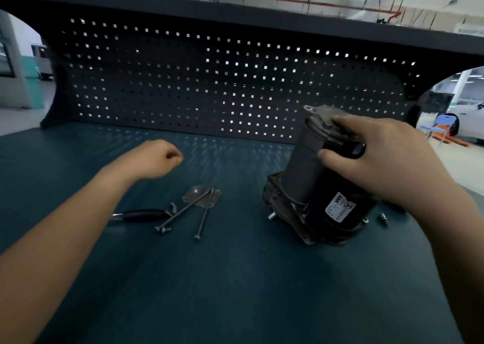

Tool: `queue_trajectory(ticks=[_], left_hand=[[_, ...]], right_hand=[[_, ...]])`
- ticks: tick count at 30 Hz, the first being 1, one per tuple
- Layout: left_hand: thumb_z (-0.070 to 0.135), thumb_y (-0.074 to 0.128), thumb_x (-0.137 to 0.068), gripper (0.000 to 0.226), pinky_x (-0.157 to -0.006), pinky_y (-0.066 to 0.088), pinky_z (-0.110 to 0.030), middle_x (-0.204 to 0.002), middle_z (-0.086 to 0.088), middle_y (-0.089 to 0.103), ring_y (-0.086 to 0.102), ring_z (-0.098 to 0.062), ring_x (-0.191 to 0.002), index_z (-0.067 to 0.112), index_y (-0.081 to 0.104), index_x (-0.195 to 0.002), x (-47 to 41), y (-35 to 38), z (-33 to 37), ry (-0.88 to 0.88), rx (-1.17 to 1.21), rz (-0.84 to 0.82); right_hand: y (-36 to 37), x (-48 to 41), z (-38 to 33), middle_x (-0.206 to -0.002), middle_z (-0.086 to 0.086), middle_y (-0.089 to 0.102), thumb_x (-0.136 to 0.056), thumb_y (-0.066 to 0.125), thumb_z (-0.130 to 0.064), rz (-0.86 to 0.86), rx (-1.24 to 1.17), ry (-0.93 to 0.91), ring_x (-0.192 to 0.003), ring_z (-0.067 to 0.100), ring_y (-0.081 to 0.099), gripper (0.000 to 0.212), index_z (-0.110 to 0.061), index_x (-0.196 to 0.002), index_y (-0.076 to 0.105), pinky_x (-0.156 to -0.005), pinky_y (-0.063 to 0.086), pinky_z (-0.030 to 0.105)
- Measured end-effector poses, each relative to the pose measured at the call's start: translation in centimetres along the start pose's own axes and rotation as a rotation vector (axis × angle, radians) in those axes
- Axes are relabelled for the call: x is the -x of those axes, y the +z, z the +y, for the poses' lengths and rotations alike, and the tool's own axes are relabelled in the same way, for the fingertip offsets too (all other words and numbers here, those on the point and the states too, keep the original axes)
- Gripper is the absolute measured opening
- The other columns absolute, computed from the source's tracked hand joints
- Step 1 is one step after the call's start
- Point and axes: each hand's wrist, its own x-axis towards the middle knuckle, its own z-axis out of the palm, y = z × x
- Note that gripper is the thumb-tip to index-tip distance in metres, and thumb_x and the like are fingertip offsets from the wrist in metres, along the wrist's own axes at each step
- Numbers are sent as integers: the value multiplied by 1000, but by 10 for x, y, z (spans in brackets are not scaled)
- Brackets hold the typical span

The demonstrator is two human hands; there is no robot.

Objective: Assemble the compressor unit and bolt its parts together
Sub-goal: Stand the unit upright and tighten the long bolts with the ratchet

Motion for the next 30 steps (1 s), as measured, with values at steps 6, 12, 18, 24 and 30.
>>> queue_trajectory(ticks=[6,12,18,24,30], left_hand=[[30,65,-83,4,-72,44,-18,-90,11,65,56,-6,-80,27,66,-86,21,22,-9,70,-281,-281],[48,52,-87,27,-65,43,-27,-85,5,56,58,-16,-86,23,56,-77,48,35,-24,-75,-533,-273],[52,47,-89,41,-60,36,-27,-70,3,41,48,-20,-73,22,37,-61,44,51,-21,-150,-519,-139],[39,56,-86,26,-59,38,-25,-71,6,46,51,-16,-70,23,46,-69,43,59,-16,-125,-488,-115],[36,51,-87,20,-54,38,-27,-76,4,54,54,-17,-72,19,55,-77,45,60,-13,-114,-450,-19]], right_hand=[[-2,0,4,-111,11,66,-67,50,-53,6,-18,14,-106,32,54,65,-22,-124,59,-77,38,35],[2,4,4,-120,8,63,-70,49,-54,40,-37,36,-114,30,52,64,-21,-125,59,-86,41,39],[2,5,6,-119,9,64,-72,51,-53,75,-54,26,-114,30,53,61,-19,-122,61,-86,42,38],[3,6,7,-125,5,61,-72,47,-56,71,-73,28,-118,28,49,64,-21,-124,59,-90,40,38],[4,6,7,-125,6,60,-73,49,-56,81,-77,42,-121,28,48,63,-21,-124,59,-92,40,39]])
